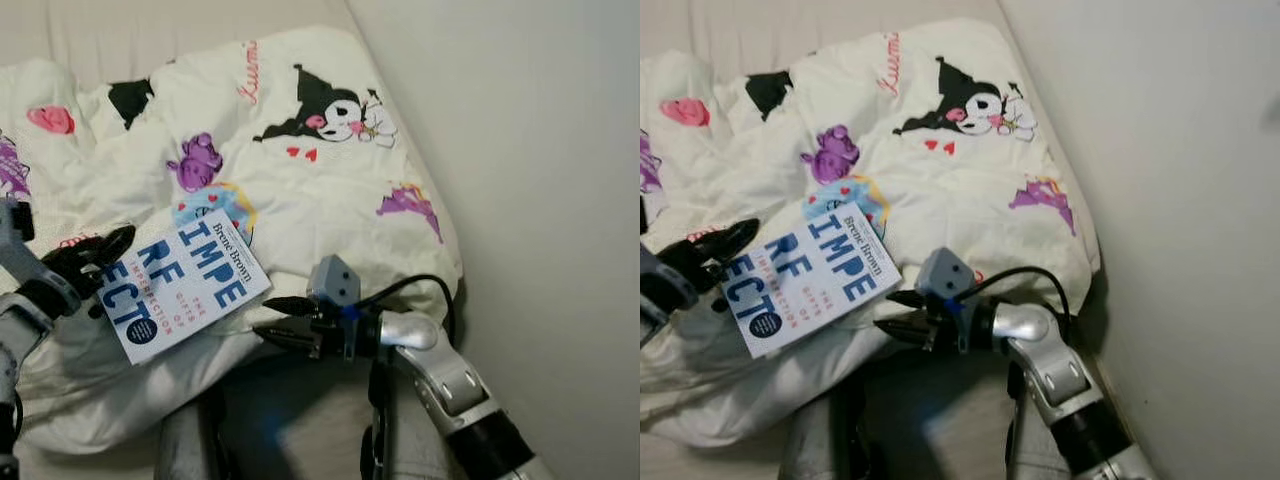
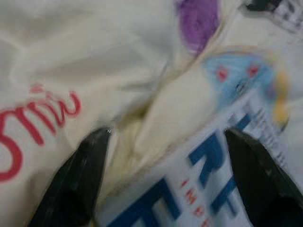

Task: Clean up the room

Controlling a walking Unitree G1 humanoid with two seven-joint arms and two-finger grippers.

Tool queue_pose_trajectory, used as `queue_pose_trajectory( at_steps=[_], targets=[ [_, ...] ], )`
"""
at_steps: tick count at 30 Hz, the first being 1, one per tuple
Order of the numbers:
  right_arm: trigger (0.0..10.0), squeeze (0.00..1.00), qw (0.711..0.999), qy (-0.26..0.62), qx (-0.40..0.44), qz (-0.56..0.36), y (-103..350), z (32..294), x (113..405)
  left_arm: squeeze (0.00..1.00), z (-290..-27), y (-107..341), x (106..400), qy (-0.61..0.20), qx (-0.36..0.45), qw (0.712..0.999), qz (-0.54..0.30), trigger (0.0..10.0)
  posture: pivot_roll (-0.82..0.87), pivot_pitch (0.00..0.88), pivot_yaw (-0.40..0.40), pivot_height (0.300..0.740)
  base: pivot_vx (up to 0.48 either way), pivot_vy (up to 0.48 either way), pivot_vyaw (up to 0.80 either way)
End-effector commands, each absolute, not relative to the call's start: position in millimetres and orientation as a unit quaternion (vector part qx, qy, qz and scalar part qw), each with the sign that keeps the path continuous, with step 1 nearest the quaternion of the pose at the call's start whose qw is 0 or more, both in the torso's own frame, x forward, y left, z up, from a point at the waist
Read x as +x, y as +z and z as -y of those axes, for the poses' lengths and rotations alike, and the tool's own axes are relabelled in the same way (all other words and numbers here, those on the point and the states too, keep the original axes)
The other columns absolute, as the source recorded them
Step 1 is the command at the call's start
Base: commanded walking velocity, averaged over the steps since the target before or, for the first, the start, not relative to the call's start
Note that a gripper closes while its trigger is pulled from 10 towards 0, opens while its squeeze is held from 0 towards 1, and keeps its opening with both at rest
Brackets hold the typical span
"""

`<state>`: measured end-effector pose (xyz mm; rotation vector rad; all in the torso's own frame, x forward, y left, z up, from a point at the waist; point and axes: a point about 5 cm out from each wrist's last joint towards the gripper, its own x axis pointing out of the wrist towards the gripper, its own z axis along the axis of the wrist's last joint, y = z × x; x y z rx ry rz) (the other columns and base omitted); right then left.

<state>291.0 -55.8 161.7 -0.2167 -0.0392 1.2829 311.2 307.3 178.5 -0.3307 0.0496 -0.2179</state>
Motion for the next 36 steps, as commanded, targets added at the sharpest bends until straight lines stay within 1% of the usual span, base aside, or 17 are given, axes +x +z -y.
queue_pose_trajectory(
  at_steps=[1, 10, 15, 18, 19, 20, 21, 22, 24, 28, 29, 30, 31, 32, 33, 34, 36],
  targets=[
    [10.0, 0.0, 0.794, 0.6, -0.096, 0.01, 155, 54, 287, 1.0, -312, 160, 306, -0.091, -0.16, 0.981, -0.068, 10.0, 0.03, 0.399, -0.031, 0.546, 0.0, 0.0, 0.0],
    [10.0, 0.0, 0.796, 0.597, -0.099, 0.009, 155, 57, 288, 1.0, -307, 148, 296, -0.127, -0.161, 0.973, -0.108, 10.0, 0.03, 0.403, -0.034, 0.546, 0.0, 0.0, 0.0],
    [10.0, 0.0, 0.799, 0.594, -0.101, 0.002, 152, 58, 288, 1.0, -297, 180, 282, -0.23, -0.203, 0.952, -0.017, 10.0, 0.04, 0.401, -0.037, 0.546, 0.0, 0.0, 0.0],
    [10.0, 0.0, 0.799, 0.593, -0.099, -0.001, 150, 57, 287, 0.97, -290, 190, 274, -0.277, -0.216, 0.936, -0.005, 10.0, 0.05, 0.4, -0.037, 0.546, 0.0, 0.0, 0.0],
    [10.0, 0.0, 0.799, 0.593, -0.099, -0.002, 149, 56, 287, 0.86, -288, 190, 272, -0.285, -0.217, 0.934, -0.01, 10.0, 0.04, 0.401, -0.038, 0.546, 0.0, 0.0, 0.0],
    [10.0, 0.0, 0.799, 0.593, -0.099, -0.002, 149, 56, 287, 0.34, -286, 188, 270, -0.293, -0.214, 0.932, -0.019, 10.0, 0.04, 0.4, -0.037, 0.546, 0.0, 0.0, 0.0],
    [10.0, 0.0, 0.799, 0.593, -0.099, -0.002, 149, 56, 287, 0.25, -285, 187, 269, -0.299, -0.212, 0.93, -0.026, 10.0, 0.04, 0.4, -0.037, 0.546, 0.0, 0.0, 0.0],
    [10.0, 0.0, 0.799, 0.593, -0.099, -0.002, 149, 56, 287, 0.25, -285, 187, 269, -0.299, -0.212, 0.93, -0.026, 10.0, 0.04, 0.4, -0.037, 0.546, 0.0, 0.0, 0.0],
    [10.0, 0.0, 0.799, 0.593, -0.1, -0.003, 149, 56, 287, 0.0, -284, 182, 268, -0.299, -0.209, 0.93, -0.039, 10.0, 0.04, 0.399, -0.036, 0.546, 0.0, 0.0, 0.0],
    [10.0, 0.0, 0.799, 0.592, -0.101, -0.003, 149, 56, 287, 0.0, -284, 180, 268, -0.298, -0.209, 0.93, -0.043, 10.0, 0.04, 0.399, -0.036, 0.546, 0.0, 0.0, 0.0],
    [10.0, 0.0, 0.8, 0.592, -0.102, -0.004, 149, 57, 288, 0.0, -284, 177, 269, -0.293, -0.205, 0.932, -0.052, 6.9, 0.04, 0.396, -0.036, 0.546, 0.0, 0.0, 0.0],
    [10.0, 0.0, 0.8, 0.591, -0.104, -0.005, 149, 58, 288, 0.0, -284, 173, 268, -0.289, -0.194, 0.935, -0.066, 0.5, 0.04, 0.394, -0.036, 0.546, 0.0, 0.0, 0.0],
    [10.0, 0.0, 0.8, 0.591, -0.106, -0.006, 148, 58, 288, 0.0, -285, 168, 269, -0.272, -0.169, 0.944, -0.075, 0.1, 0.04, 0.393, -0.036, 0.546, 0.0, 0.0, 0.0],
    [10.0, 0.0, 0.8, 0.591, -0.106, -0.006, 148, 58, 288, 0.0, -285, 168, 269, -0.272, -0.169, 0.944, -0.075, 0.1, 0.04, 0.393, -0.036, 0.546, 0.0, 0.0, 0.0],
    [10.0, 0.0, 0.8, 0.591, -0.107, -0.006, 148, 59, 288, 0.0, -286, 166, 269, -0.262, -0.15, 0.95, -0.08, 3.4, 0.04, 0.393, -0.036, 0.546, 0.0, 0.0, 0.0],
    [10.0, 0.0, 0.799, 0.591, -0.109, -0.006, 148, 59, 288, 0.0, -290, 166, 271, -0.242, -0.12, 0.96, -0.079, 10.0, 0.04, 0.393, -0.036, 0.546, 0.0, 0.0, 0.0],
    [10.0, 0.0, 0.799, 0.591, -0.111, -0.008, 147, 59, 288, 0.0, -300, 175, 279, -0.191, -0.087, 0.977, -0.03, 10.0, 0.04, 0.388, -0.036, 0.546, 0.0, 0.0, 0.0]
  ],
)
